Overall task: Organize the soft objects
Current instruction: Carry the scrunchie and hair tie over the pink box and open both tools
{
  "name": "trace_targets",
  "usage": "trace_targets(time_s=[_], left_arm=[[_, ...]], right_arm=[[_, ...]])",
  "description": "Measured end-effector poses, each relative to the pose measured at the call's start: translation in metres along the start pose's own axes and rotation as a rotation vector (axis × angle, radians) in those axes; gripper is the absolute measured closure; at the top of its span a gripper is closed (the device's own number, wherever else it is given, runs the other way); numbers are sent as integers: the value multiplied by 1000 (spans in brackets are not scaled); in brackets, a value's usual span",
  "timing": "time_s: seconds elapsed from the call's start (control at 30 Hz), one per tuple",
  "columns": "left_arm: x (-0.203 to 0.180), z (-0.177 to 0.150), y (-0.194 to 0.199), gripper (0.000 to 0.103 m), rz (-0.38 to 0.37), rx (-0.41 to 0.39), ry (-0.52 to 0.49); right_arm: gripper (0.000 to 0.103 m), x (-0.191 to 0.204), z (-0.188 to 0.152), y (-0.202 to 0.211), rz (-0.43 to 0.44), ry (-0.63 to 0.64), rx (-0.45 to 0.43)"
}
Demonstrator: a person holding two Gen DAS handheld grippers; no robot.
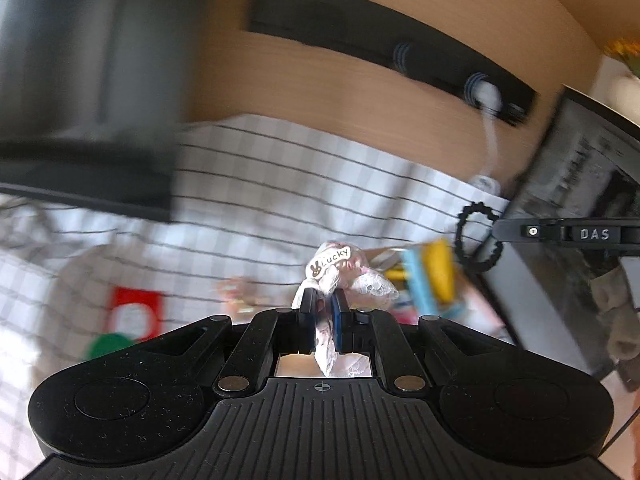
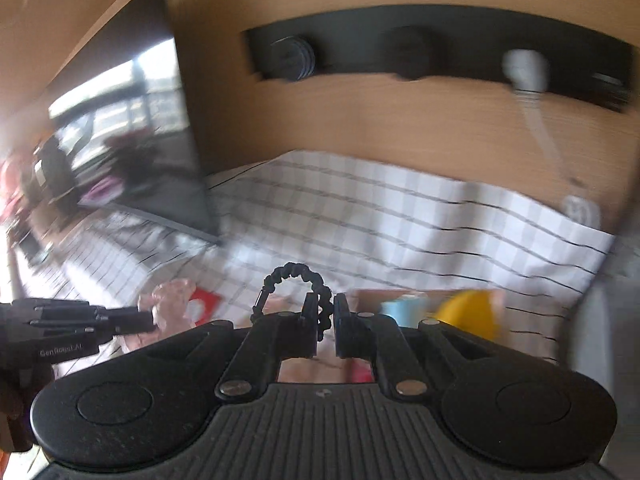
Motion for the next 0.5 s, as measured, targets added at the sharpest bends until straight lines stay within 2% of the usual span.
trace_targets(time_s=[0.17,0.33,0.43,0.5], left_arm=[[-57,-14,-56,93,-103,79,3],[-98,-41,-128,93,-195,181,73],[-113,-52,-168,91,-185,204,74],[-111,-59,-193,88,-149,278,113]], right_arm=[[95,-39,-31,14,-100,-51,-29],[95,-63,-70,-2,-203,-64,-19],[95,-70,-95,-18,-202,-73,12],[95,-74,-106,-28,-188,-83,25]])
Point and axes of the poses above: each gripper's, at about its wrist camera, not at the fingertips, and y roughly against the way its jaws point, x to its left, z to its top, the point moved 5 cm from there along -y, roughly the way its jaws point, and after that the axes turned 14 degrees about y, right-handed, at the moved point
